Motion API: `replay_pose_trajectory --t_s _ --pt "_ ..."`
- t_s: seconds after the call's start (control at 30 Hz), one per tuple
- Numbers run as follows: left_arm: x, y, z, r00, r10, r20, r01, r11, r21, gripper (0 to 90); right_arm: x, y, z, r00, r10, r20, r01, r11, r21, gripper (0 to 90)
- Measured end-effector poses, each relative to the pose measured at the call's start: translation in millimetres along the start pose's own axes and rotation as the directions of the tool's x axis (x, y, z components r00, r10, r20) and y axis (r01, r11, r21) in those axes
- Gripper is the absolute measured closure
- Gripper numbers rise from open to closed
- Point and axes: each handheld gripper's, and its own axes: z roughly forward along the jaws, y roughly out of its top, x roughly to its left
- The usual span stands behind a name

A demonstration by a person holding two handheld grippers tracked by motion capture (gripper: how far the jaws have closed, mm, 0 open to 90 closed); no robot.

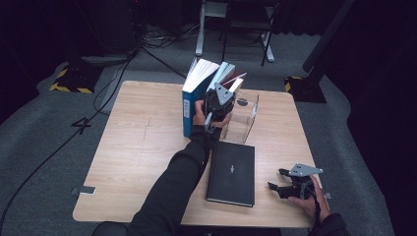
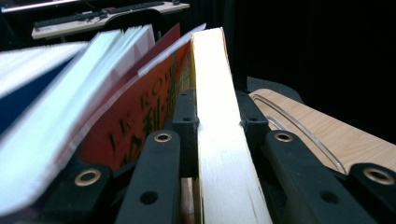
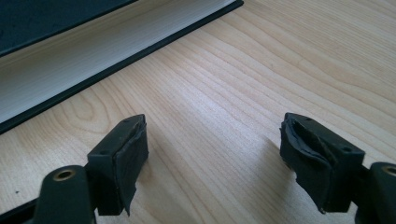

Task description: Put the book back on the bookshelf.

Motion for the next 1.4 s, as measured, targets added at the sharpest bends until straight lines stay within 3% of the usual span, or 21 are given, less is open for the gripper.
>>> replay_pose_trajectory --t_s 0.4,0.63,0.97,1.1,1.4 --pt "1.4 -0.4 1.3 0.9996 -0.002 0.027 0.002 1.0000 0.004 70.8 0.1 -0.1 0.0 1.0000 0.000 0.000 0.000 1.000 0.000 23.7" --pt "1.7 2.2 -4.0 0.9982 0.032 0.051 -0.032 0.9994 0.009 65.5 0.1 0.0 -0.1 1.0000 0.001 0.000 -0.001 1.000 0.000 23.7" --pt "6.8 -0.3 -21.2 0.9944 0.060 0.087 -0.062 0.9980 0.015 60.5 0.2 -0.1 0.0 1.0000 0.001 0.001 -0.001 1.000 0.000 23.7" --pt "13.0 -4.8 -31.1 0.9936 0.051 0.101 -0.053 0.9984 0.019 58.3 0.2 -0.1 0.0 1.0000 0.001 0.001 -0.001 1.000 0.000 23.7" --pt "20.2 -15.6 -53.5 0.9847 0.082 0.154 -0.086 0.9961 0.020 54.8 0.3 0.0 0.0 1.0000 0.001 0.001 -0.001 1.000 0.000 23.7"
